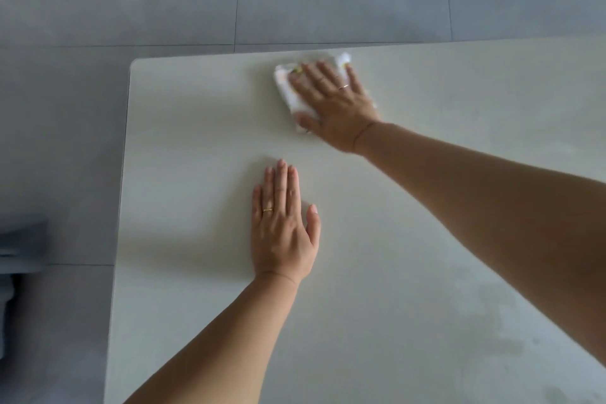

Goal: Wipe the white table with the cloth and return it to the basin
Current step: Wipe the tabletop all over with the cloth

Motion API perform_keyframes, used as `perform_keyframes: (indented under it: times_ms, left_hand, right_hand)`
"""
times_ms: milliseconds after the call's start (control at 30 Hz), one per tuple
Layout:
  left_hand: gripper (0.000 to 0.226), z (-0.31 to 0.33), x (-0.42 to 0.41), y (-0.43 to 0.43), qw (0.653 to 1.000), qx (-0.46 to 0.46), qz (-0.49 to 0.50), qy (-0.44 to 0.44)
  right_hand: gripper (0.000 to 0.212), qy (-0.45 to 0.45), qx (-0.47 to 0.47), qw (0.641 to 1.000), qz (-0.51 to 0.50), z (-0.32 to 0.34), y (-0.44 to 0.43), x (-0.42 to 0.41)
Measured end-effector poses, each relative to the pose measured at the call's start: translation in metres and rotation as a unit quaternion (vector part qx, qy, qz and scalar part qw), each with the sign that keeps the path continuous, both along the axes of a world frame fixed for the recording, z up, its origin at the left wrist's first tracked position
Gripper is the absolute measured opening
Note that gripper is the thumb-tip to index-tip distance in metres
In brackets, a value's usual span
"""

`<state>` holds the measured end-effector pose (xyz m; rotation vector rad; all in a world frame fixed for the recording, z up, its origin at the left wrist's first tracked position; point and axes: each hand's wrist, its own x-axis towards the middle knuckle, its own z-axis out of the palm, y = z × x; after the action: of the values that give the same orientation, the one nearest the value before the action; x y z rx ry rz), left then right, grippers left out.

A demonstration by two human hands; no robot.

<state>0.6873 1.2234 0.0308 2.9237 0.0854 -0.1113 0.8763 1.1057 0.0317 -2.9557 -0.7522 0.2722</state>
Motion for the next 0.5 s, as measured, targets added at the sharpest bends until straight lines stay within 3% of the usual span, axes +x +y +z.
perform_keyframes:
  times_ms: [167, 233, 367, 433, 500]
  left_hand:
    - [0.064, 0.0, 0.001, 0.001, 1.0, 0.0, 0.0, 0.002]
    - [0.064, 0.0, 0.0, 0.002, 1.0, -0.003, 0.001, 0.002]
    - [0.064, 0.002, 0.001, 0.002, 1.0, -0.004, -0.002, 0.002]
    - [0.064, 0.002, 0.002, 0.002, 1.0, -0.002, -0.003, 0.001]
    - [0.065, 0.001, 0.001, 0.002, 1.0, 0.001, -0.005, 0.004]
  right_hand:
    - [0.066, 0.012, 0.019, 0.958, -0.284, -0.002, -0.017, 0.029]
    - [0.067, 0.008, 0.032, 0.965, -0.259, 0.0, 0.009, 0.009]
    - [0.066, -0.001, 0.007, 1.0, -0.015, 0.002, -0.002, -0.019]
    - [0.065, -0.01, 0.007, 0.999, -0.044, -0.001, -0.041, -0.007]
    - [0.065, 0.001, 0.024, 0.983, -0.184, -0.003, -0.072, 0.003]
